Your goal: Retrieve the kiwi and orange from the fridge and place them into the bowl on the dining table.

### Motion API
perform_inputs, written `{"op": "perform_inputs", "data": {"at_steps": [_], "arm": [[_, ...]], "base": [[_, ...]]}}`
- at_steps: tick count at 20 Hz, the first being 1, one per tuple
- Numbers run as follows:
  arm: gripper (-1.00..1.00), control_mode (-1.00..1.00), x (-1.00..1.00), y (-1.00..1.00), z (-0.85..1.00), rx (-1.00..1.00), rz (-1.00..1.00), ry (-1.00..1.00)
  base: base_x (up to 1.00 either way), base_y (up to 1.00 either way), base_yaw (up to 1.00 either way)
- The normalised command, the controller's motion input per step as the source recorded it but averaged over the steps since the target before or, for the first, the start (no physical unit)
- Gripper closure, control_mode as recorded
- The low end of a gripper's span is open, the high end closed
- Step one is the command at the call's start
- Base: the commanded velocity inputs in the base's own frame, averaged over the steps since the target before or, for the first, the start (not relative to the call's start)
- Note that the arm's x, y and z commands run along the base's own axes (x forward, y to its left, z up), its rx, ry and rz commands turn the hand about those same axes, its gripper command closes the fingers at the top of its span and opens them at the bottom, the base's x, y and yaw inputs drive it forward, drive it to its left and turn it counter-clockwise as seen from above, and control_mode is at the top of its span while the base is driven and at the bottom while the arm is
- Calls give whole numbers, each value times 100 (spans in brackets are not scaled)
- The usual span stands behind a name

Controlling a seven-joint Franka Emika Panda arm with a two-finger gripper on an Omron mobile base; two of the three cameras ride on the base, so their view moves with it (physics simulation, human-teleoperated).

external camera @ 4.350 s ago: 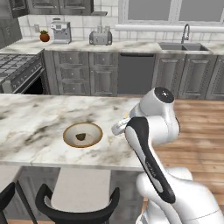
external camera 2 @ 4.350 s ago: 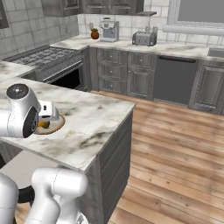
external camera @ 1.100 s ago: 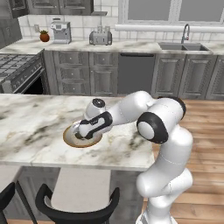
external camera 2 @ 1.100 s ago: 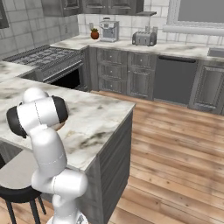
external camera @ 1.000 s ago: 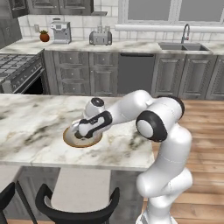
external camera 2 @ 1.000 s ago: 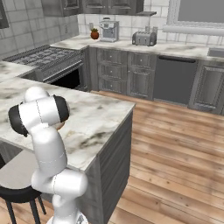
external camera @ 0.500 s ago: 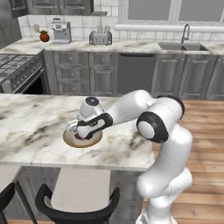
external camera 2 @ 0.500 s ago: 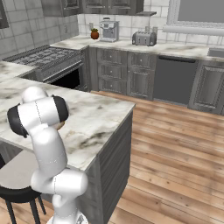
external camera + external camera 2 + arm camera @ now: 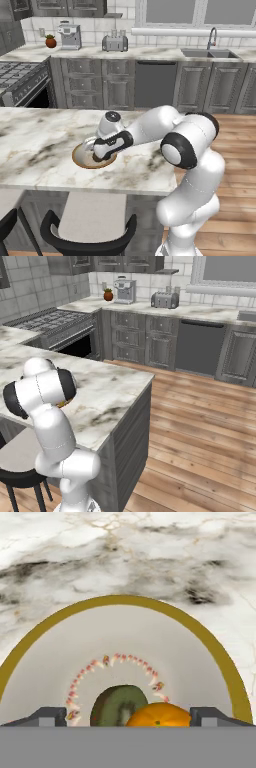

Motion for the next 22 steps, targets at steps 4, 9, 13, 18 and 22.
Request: {"op": "perform_inputs", "data": {"at_steps": [4, 9, 13, 18, 22], "arm": [[-100, -100, -5, 0, 90, 0, 0, 0], [-100, -100, -60, -5, 100, 0, 0, -6], [-100, -100, -100, -40, 100, 0, 0, -20], [-100, -100, -98, -76, 100, 1, -1, -14], [-100, -100, -87, -80, 95, 4, -1, -9]], "base": [[0, 0, 0], [0, 0, 0], [0, 0, 0], [0, 0, 0], [0, 0, 0]]}}
